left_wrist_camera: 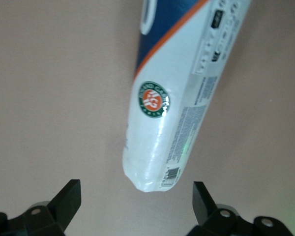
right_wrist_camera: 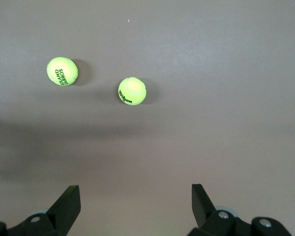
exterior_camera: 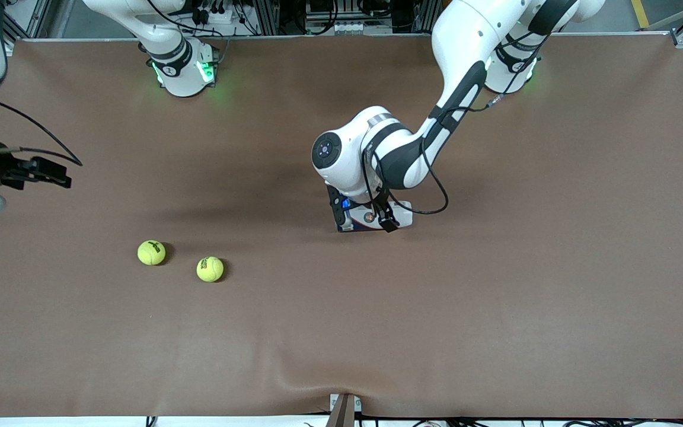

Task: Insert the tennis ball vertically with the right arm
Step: 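Lift the can with the left gripper while the right gripper reaches a ball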

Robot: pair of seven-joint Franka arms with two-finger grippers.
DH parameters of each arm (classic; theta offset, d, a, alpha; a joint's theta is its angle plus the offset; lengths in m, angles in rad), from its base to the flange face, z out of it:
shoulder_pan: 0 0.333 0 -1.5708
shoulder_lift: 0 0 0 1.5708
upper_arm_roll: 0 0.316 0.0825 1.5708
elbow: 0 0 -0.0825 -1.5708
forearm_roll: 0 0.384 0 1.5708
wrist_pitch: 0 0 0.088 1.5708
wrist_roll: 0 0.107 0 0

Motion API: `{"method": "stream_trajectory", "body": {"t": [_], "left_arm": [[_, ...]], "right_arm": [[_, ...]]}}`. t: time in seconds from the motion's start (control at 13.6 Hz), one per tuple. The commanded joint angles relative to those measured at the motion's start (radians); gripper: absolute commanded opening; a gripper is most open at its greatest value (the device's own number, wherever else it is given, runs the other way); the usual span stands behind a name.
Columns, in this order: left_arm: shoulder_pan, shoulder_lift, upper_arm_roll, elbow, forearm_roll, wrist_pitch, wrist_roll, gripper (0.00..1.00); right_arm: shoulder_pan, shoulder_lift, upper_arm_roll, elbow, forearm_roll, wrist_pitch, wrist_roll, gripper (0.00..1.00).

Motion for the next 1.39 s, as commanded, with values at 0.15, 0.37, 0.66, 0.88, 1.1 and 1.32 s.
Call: {"method": "stream_trajectory", "body": {"t": [0.15, 0.37, 0.66, 0.88, 1.1, 1.32], "left_arm": [[-0.023, 0.028, 0.001, -0.008, 0.025, 0.003, 0.047, 1.0], [-0.024, 0.057, 0.003, -0.006, 0.028, 0.006, 0.05, 1.0], [-0.018, 0.088, 0.003, -0.005, 0.059, 0.05, 0.049, 1.0], [-0.015, 0.103, 0.004, -0.005, 0.062, 0.058, 0.049, 1.0], [-0.015, 0.114, 0.007, -0.005, 0.063, 0.058, 0.049, 1.0], [-0.017, 0.136, 0.012, -0.005, 0.059, 0.058, 0.031, 1.0]], "right_arm": [[0.009, 0.073, 0.01, 0.008, -0.01, 0.043, -0.005, 1.0], [0.016, 0.103, 0.01, 0.008, 0.016, 0.076, 0.029, 1.0], [0.101, 0.167, 0.01, 0.011, 0.041, 0.178, 0.196, 1.0], [0.158, 0.219, 0.01, 0.012, 0.041, 0.263, 0.297, 1.0], [0.2, 0.283, 0.01, 0.012, 0.042, 0.345, 0.358, 1.0], [0.245, 0.357, 0.012, 0.014, 0.044, 0.431, 0.435, 1.0]]}}
